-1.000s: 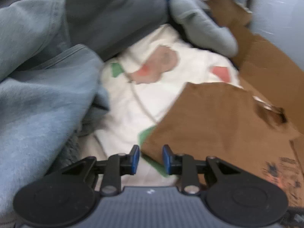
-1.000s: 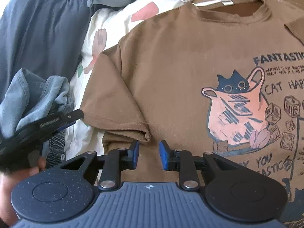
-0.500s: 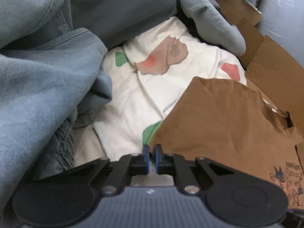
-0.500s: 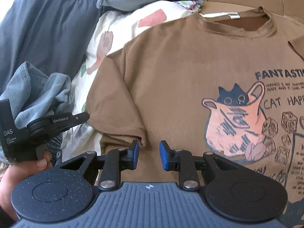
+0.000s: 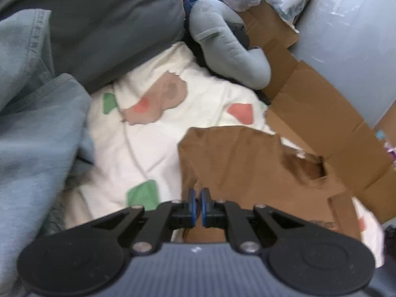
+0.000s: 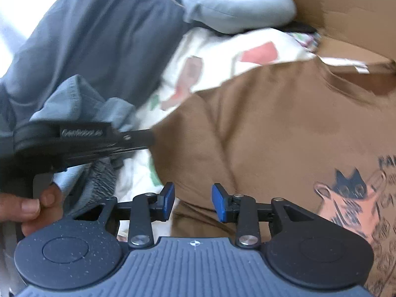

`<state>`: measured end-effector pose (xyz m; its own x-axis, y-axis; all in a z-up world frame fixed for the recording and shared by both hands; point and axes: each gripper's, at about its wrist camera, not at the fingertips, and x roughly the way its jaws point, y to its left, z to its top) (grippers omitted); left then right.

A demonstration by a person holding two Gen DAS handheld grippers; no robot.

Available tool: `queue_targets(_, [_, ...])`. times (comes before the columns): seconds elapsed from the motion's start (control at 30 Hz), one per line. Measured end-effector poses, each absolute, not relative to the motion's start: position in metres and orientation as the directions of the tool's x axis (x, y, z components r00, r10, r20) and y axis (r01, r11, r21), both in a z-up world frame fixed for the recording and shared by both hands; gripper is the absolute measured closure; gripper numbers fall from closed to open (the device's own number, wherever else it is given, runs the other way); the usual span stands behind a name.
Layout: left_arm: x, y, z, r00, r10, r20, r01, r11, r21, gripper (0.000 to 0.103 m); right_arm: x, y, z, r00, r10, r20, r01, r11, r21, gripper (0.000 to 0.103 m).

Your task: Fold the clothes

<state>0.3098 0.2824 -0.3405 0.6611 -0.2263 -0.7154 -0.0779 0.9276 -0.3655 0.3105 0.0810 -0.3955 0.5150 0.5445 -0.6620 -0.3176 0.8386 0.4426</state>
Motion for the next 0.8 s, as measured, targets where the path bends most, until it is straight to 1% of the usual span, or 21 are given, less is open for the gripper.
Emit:
queue_targets(0.1, [0.315,0.277,-0.333,0.659,-0.253,-0.708,-0.064,0.919,-0.388,0.099,0.314,0.088,-0.388,0.514,0.564,-0.646,-0.355,0.825,0.439,0.063])
queue_targets(0.17, [0.318,0.274,-0.329,0.659,-0.264,-0.705,-0.054,0.918,-0.394,0.099,0.317,0.092,-0.384,0.516,0.570,-0.639,-0.371,0.822,0.432,0.059])
queue_targets(0.2, [0.319,0.273,-0.327,0.659,-0.270,-0.702,-0.049,0.916,-0.398,0.099,0.318,0.094,-0.383,0.520,0.570,-0.636,-0.376,0.822,0.429,0.056])
queue_targets(0.5, [0.327,0.264,-0.314,0.644,-0.316,-0.696,-0.017,0.904,-0.427,0.099,0.335,0.106,-0.371,0.562,0.548,-0.619,-0.382,0.836,0.393,0.055])
queue_targets(0.53, [0.328,0.263,-0.313,0.643,-0.319,-0.696,-0.015,0.904,-0.428,0.099,0.339,0.108,-0.371,0.563,0.547,-0.619,-0.382,0.837,0.391,0.059])
queue_targets(0.57, [0.329,0.263,-0.312,0.641,-0.323,-0.696,-0.011,0.903,-0.429,0.099,0.344,0.111,-0.372,0.564,0.546,-0.620,-0.382,0.838,0.390,0.068])
queue_targets(0.6, [0.330,0.262,-0.312,0.637,-0.327,-0.698,-0.007,0.903,-0.429,0.099,0.348,0.113,-0.372,0.564,0.544,-0.621,-0.382,0.839,0.388,0.103])
queue_targets(0.7, [0.335,0.264,-0.308,0.636,-0.330,-0.697,0.012,0.908,-0.419,0.096,0.358,0.113,-0.373,0.561,0.546,-0.623,-0.374,0.838,0.397,0.102])
queue_targets(0.77, [0.340,0.269,-0.305,0.642,-0.323,-0.695,0.001,0.907,-0.421,0.090,0.360,0.111,-0.371,0.568,0.542,-0.620,-0.373,0.841,0.393,0.102])
queue_targets(0.8, [0.343,0.271,-0.304,0.647,-0.314,-0.695,-0.007,0.909,-0.417,0.089,0.361,0.110,-0.371,0.568,0.542,-0.619,-0.368,0.840,0.398,0.103])
